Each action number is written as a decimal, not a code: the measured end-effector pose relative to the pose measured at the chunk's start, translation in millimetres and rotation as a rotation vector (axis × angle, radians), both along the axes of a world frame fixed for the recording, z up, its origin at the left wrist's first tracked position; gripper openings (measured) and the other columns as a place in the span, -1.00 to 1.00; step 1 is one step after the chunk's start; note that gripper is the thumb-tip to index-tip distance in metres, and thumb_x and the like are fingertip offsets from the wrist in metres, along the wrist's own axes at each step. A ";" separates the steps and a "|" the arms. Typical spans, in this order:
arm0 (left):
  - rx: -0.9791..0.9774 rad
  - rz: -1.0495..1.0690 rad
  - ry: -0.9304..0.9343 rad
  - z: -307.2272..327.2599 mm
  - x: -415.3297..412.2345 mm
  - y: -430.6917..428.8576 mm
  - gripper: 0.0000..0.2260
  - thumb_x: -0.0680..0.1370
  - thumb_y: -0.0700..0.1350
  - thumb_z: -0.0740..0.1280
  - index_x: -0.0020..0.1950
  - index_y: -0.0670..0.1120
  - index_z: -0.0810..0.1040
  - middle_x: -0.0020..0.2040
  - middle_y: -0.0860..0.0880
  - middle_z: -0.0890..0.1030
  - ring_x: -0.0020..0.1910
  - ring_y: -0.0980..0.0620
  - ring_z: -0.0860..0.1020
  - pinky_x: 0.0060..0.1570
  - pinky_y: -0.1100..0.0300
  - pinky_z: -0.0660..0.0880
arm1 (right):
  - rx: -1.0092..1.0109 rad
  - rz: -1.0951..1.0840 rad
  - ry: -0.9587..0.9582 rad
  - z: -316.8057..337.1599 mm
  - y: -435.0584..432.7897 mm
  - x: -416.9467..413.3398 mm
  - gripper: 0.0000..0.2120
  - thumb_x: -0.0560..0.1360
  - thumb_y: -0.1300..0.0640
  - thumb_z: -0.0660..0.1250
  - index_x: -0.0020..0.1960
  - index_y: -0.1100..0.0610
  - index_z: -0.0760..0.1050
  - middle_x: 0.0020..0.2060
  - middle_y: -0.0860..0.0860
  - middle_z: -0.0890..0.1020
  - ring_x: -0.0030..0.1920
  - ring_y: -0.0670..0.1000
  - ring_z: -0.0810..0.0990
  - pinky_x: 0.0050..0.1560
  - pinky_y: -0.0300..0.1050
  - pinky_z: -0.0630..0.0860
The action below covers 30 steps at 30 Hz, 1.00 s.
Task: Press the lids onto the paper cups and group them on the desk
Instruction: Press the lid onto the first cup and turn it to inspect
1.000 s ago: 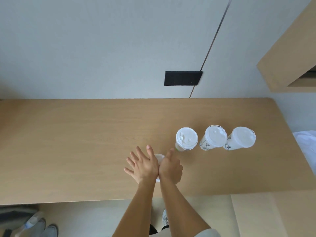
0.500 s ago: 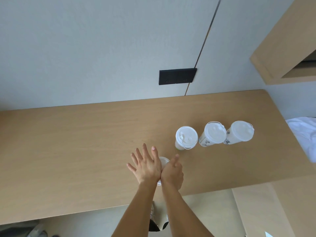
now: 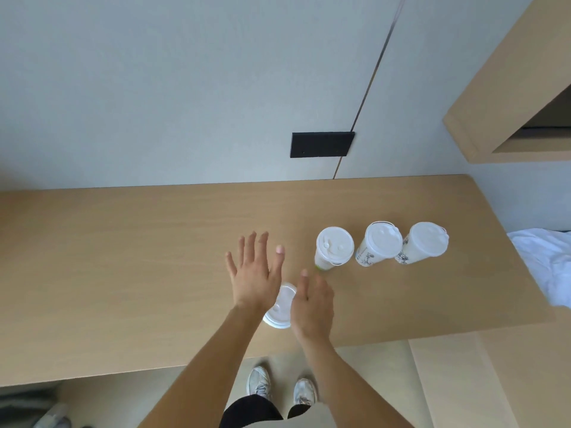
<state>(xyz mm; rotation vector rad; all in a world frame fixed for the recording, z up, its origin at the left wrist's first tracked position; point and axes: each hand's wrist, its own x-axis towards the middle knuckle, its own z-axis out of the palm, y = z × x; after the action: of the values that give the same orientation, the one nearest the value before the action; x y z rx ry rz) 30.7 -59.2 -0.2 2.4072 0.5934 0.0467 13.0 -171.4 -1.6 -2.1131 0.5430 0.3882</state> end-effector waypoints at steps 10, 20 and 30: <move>-0.140 0.418 0.375 -25.0 -31.0 -28.2 -0.28 0.61 0.36 -0.18 0.68 0.02 0.07 0.68 -0.12 0.15 0.68 -0.18 -0.03 0.56 -0.34 -0.18 | -0.265 0.611 -0.040 -7.9 17.1 44.9 -0.43 0.73 -0.22 -0.04 0.69 -0.05 0.12 0.69 0.19 0.07 0.70 0.15 0.00 0.66 0.09 0.03; -0.087 0.426 0.296 -39.5 -29.2 -28.9 -0.31 0.57 0.33 -0.30 0.67 0.16 0.03 0.67 -0.09 0.20 0.68 -0.17 0.01 0.55 -0.37 -0.16 | -0.391 0.788 0.003 -27.4 16.5 52.1 -0.44 0.77 -0.13 -0.04 0.70 0.06 0.06 0.70 0.13 0.11 0.71 0.12 0.00 0.66 0.02 -0.02; 0.222 -0.220 0.138 -28.5 -8.6 7.8 -0.27 0.58 0.36 -0.25 0.68 0.07 0.09 0.67 -0.05 0.21 0.69 -0.12 -0.04 0.60 -0.30 -0.18 | 0.118 -0.102 0.146 -19.4 21.2 3.0 -0.50 0.75 -0.12 -0.05 0.59 0.02 0.33 0.45 0.16 0.52 0.48 0.21 0.44 0.46 0.09 0.31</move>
<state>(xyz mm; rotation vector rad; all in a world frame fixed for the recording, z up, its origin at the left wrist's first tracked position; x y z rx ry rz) 22.0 -51.4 -28.7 2.6944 0.3988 -0.1557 16.0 -150.2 -21.0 -1.9452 0.6935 0.5068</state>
